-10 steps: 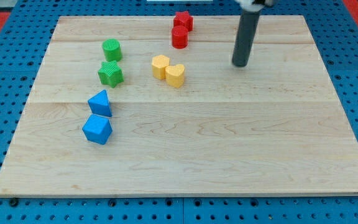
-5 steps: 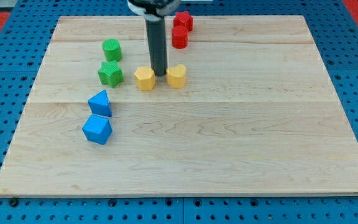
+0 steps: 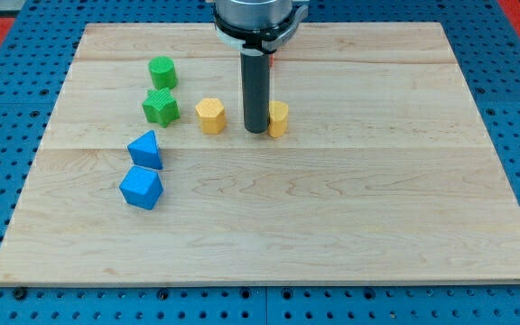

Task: Separate yellow heart and the yellow hexagon

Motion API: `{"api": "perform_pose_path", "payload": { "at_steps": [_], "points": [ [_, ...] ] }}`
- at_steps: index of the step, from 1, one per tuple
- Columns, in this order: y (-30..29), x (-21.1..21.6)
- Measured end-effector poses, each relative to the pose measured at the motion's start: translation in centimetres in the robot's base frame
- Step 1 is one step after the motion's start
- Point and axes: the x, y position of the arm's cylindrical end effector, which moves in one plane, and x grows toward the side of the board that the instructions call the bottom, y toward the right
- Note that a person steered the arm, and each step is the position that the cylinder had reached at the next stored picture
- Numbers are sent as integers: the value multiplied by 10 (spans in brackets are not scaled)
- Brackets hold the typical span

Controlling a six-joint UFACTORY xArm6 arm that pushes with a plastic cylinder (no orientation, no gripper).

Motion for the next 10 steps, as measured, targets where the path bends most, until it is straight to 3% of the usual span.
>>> {"api": "perform_pose_path", "payload": {
  "at_steps": [2,3,6,8,9,10],
  "points": [
    [88,10],
    [101,18],
    [94,25],
    [27,-26],
    [85,-13],
    [106,-12]
  ]
}}
